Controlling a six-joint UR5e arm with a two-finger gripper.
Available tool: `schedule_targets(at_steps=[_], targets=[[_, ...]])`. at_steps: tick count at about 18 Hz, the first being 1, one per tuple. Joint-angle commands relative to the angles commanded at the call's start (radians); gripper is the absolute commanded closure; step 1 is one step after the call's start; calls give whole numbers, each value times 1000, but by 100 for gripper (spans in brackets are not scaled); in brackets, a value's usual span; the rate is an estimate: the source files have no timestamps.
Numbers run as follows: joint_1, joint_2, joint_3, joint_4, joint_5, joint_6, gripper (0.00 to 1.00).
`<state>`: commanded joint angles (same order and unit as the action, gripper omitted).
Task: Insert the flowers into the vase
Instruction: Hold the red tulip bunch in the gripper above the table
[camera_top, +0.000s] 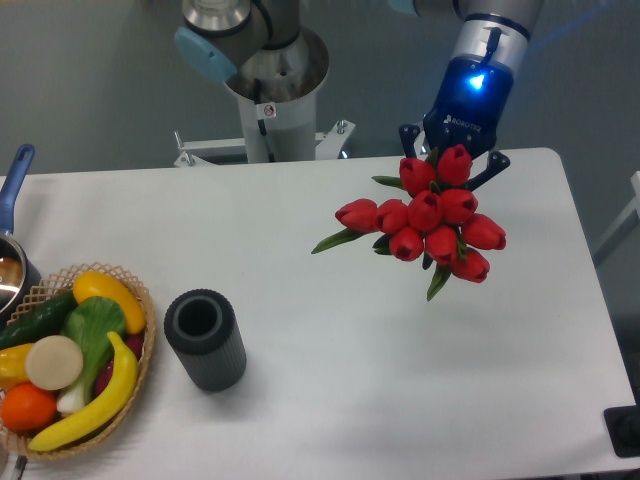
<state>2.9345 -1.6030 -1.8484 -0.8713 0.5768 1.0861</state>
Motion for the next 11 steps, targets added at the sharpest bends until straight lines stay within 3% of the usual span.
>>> schedule_targets(at_steps=[11], targets=[[-18,-15,0,0,-40,5,82]])
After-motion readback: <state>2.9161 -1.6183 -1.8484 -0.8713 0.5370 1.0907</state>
